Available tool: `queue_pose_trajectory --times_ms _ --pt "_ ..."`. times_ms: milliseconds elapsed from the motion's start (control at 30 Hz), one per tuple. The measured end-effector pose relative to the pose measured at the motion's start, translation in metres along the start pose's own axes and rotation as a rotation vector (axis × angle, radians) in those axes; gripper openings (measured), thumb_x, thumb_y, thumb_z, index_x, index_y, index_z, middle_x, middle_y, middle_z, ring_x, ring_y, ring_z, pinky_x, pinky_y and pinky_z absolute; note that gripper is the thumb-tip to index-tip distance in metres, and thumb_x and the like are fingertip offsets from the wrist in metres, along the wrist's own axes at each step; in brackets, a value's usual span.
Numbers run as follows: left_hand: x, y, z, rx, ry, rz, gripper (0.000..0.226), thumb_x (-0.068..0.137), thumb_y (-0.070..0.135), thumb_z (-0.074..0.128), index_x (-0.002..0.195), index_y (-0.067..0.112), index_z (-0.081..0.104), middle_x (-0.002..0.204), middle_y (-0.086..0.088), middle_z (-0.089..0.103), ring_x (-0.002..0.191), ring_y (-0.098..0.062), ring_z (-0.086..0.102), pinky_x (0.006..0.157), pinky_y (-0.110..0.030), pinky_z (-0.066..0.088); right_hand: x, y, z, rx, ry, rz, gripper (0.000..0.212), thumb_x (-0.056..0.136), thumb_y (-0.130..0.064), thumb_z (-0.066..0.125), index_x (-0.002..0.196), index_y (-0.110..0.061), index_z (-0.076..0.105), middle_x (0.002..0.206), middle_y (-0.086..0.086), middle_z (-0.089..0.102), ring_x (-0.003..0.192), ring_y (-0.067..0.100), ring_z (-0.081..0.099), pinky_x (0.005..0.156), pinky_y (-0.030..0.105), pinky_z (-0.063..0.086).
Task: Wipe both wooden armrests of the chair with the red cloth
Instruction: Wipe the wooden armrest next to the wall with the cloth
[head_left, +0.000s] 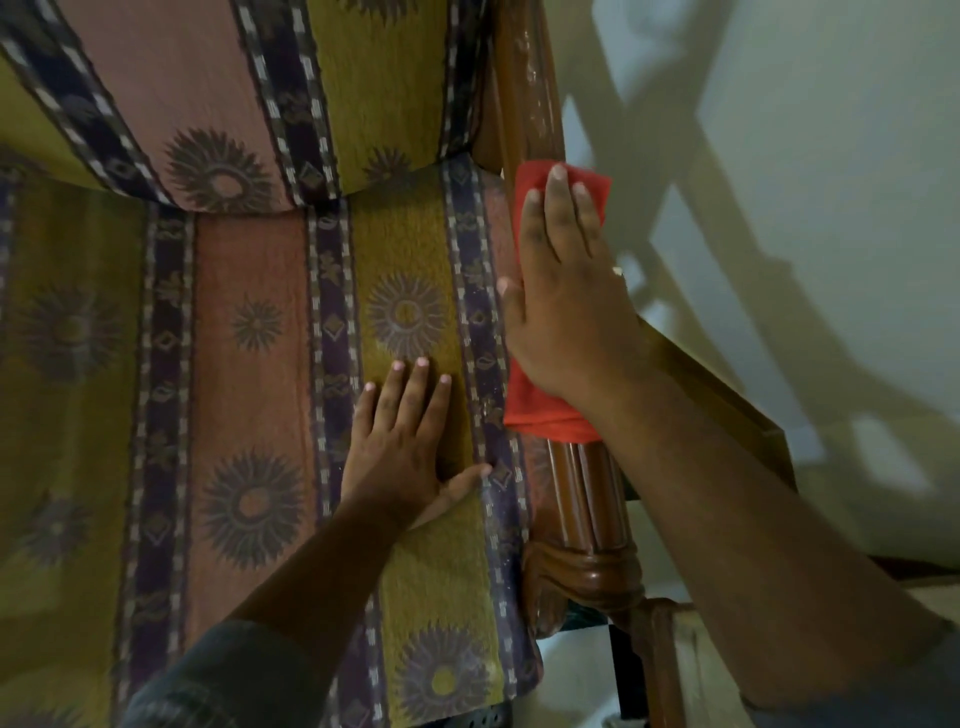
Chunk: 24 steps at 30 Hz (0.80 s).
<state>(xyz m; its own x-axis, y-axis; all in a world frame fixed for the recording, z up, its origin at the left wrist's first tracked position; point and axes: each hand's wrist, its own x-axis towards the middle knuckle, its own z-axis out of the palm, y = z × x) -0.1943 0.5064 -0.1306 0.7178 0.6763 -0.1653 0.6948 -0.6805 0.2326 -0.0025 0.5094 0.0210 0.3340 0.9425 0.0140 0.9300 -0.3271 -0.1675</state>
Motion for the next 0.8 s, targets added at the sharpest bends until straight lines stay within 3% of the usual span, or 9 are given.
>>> queue_pose_trajectory --times_ms 167,300,400,533,667,800 --pt "0.016 -0.01 -0.011 0.021 -0.034 0.074 0.112 0.077 0.093 0.02 0.156 0.014 0.023 0.165 -0.014 0.017 0.152 -0.035 0.015 0.122 -0.057 0.017 -0.029 -0.001 0.005 0.064 0.025 0.049 0.066 0.104 -0.035 0.033 0.156 -0.006 0.004 0.166 0.016 0.0 0.153 0.03 -0.001 0.122 0.043 0.014" --pt "0.07 -0.041 -0.035 0.099 -0.076 0.142 0.117 0.072 0.095 0.005 0.159 0.017 0.003 0.166 -0.013 -0.005 0.154 -0.033 -0.002 0.123 -0.049 0.0 -0.032 -0.003 0.001 0.055 0.013 0.06 0.062 0.103 -0.033 0.026 0.156 -0.005 0.007 0.166 0.017 0.003 0.153 0.03 -0.001 0.122 0.047 0.019" --pt "0.12 -0.063 -0.047 0.192 -0.103 0.208 0.123 0.066 0.1 0.004 0.157 0.018 -0.008 0.166 -0.012 -0.013 0.154 -0.032 -0.009 0.122 -0.047 -0.007 -0.015 0.0 0.004 -0.018 -0.032 -0.024 0.063 0.102 -0.034 0.02 0.156 -0.006 0.003 0.166 0.016 -0.001 0.153 0.03 -0.006 0.123 0.051 0.016" --pt "0.14 -0.066 -0.045 0.186 -0.079 0.242 0.127 0.064 0.102 0.011 0.158 0.018 0.003 0.166 -0.011 -0.003 0.154 -0.033 -0.001 0.124 -0.052 -0.001 0.042 0.008 0.008 -0.081 -0.025 -0.118 0.065 0.102 -0.032 0.032 0.155 -0.005 0.005 0.166 0.019 0.001 0.153 0.031 -0.003 0.123 0.053 0.014" --pt "0.132 -0.064 -0.039 0.092 -0.049 0.239 0.125 0.066 0.101 0.021 0.158 0.017 0.018 0.167 -0.01 0.011 0.154 -0.031 0.008 0.122 -0.056 0.011 0.112 0.01 0.001 -0.123 0.019 -0.123 0.074 0.101 -0.046 0.033 0.156 -0.005 0.006 0.166 0.018 -0.001 0.153 0.031 -0.002 0.123 0.047 0.004" --pt "0.135 -0.066 -0.034 0.064 -0.053 0.214 0.126 0.065 0.101 0.027 0.158 0.015 0.017 0.167 -0.01 0.009 0.154 -0.031 0.005 0.122 -0.057 0.009 0.169 0.011 0.0 -0.081 0.075 -0.091 0.082 0.097 -0.055 0.037 0.155 -0.004 0.011 0.165 0.02 0.006 0.153 0.033 0.005 0.123 0.046 0.006"
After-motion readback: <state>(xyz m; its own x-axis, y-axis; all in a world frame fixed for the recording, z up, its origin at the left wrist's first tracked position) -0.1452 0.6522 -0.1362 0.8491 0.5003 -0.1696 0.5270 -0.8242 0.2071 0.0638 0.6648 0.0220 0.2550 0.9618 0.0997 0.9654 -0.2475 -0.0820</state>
